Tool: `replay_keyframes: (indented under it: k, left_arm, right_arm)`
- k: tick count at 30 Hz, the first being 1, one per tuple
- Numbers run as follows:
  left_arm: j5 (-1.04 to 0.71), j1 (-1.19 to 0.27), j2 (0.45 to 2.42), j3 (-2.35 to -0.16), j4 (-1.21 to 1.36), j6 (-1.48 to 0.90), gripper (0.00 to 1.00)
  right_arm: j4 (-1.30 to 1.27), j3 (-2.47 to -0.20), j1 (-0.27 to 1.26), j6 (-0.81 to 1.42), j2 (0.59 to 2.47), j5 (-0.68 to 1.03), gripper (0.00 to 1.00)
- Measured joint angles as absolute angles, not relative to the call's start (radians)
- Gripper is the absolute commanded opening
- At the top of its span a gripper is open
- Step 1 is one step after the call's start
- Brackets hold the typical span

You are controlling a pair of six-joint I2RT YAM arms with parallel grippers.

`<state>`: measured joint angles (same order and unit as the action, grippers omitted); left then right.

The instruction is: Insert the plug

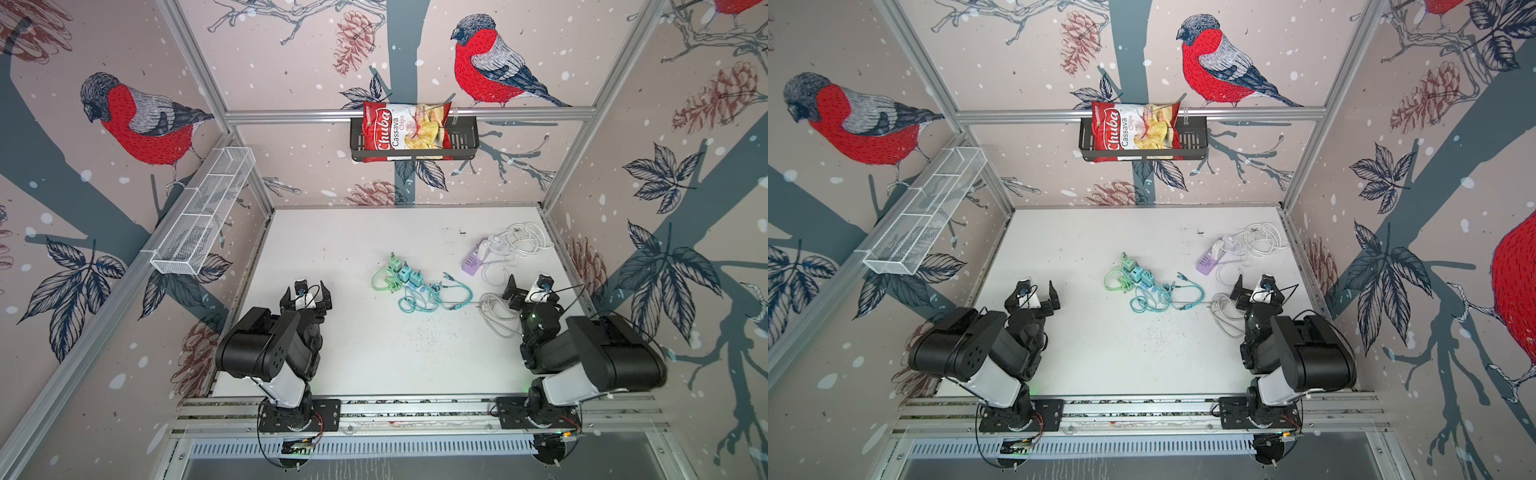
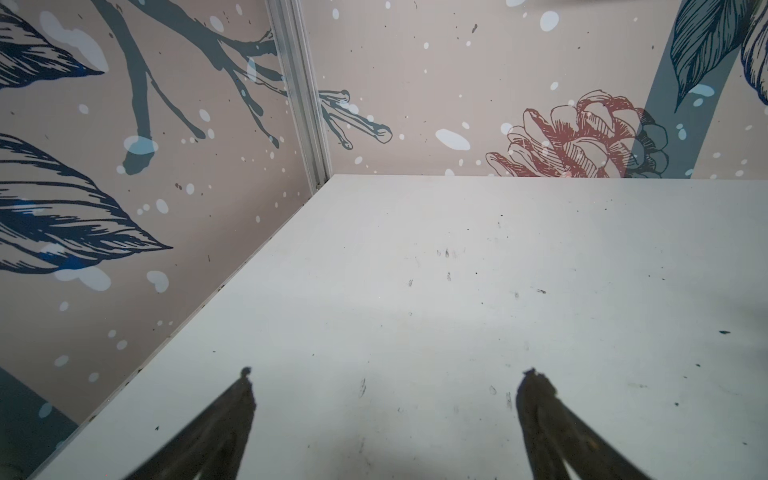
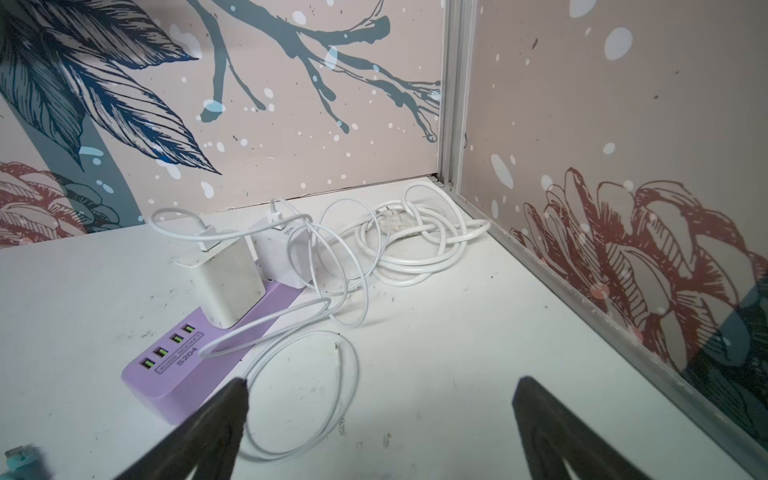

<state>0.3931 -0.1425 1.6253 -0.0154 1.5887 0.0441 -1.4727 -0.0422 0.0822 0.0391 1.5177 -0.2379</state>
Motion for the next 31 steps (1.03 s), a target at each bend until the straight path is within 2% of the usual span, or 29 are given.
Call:
replay_keyframes:
  k: [7,17,31]
  left_arm:
    - [0.398,-0.146,1.628,-0.031,1.589,0.052,0.97]
    - [0.427,-0.146,1.604,-0.087,1.594,0.051,0.97]
    - [0.446,-0.146,1.6,-0.098,1.588,0.051,0.97]
  right_arm:
    - [-1.327,-0.202,0.058,0.061,1.51,-0.265,0.99]
    - [-1.241,-0.211,0.067,0.105,1.506,-0.362,0.99]
    - [-1.217,-0.224,0.065,0.108,1.509,-0.366,0.99]
